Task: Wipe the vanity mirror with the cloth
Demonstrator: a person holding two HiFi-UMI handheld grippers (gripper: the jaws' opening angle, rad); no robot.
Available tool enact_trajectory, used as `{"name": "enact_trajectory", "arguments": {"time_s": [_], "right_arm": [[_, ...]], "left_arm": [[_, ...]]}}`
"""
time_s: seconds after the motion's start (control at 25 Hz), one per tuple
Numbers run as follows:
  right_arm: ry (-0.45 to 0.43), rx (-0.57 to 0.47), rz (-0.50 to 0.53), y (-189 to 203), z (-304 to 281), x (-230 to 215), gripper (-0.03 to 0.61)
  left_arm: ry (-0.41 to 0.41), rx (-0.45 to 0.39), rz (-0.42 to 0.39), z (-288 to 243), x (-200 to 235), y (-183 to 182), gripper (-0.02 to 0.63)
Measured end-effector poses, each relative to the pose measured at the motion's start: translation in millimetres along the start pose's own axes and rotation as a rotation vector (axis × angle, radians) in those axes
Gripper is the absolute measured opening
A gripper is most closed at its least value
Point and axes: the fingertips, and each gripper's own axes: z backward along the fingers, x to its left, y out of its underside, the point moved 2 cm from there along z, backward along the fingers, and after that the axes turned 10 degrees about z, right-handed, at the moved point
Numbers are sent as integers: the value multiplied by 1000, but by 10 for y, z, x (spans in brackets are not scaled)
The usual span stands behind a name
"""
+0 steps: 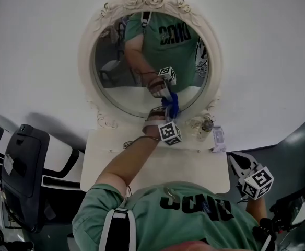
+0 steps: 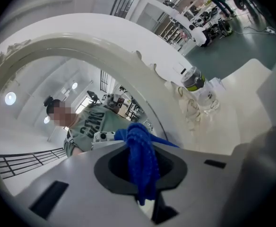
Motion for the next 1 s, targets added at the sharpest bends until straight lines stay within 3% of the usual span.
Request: {"name": "enact_trajectory", "arguments": {"time_s": [0.24, 0.4, 0.56, 0.76, 1.0], "right_arm": [[60, 29, -28, 132, 287, -75, 12], [81, 44, -47, 223, 399, -126, 12], [46, 12, -26, 133, 287, -84, 12], [-24, -29, 5, -73, -4, 15, 11], [-126, -76, 51, -325, -425, 236, 12]], "left_arm": [[53, -50, -40, -226, -357, -525, 52], [56, -65, -66, -243, -374, -558, 52], [64, -67, -37, -173, -341, -553, 52], [15, -34, 12, 201, -2, -116, 52], [-85, 148, 34, 608, 632, 1043, 52]]}}
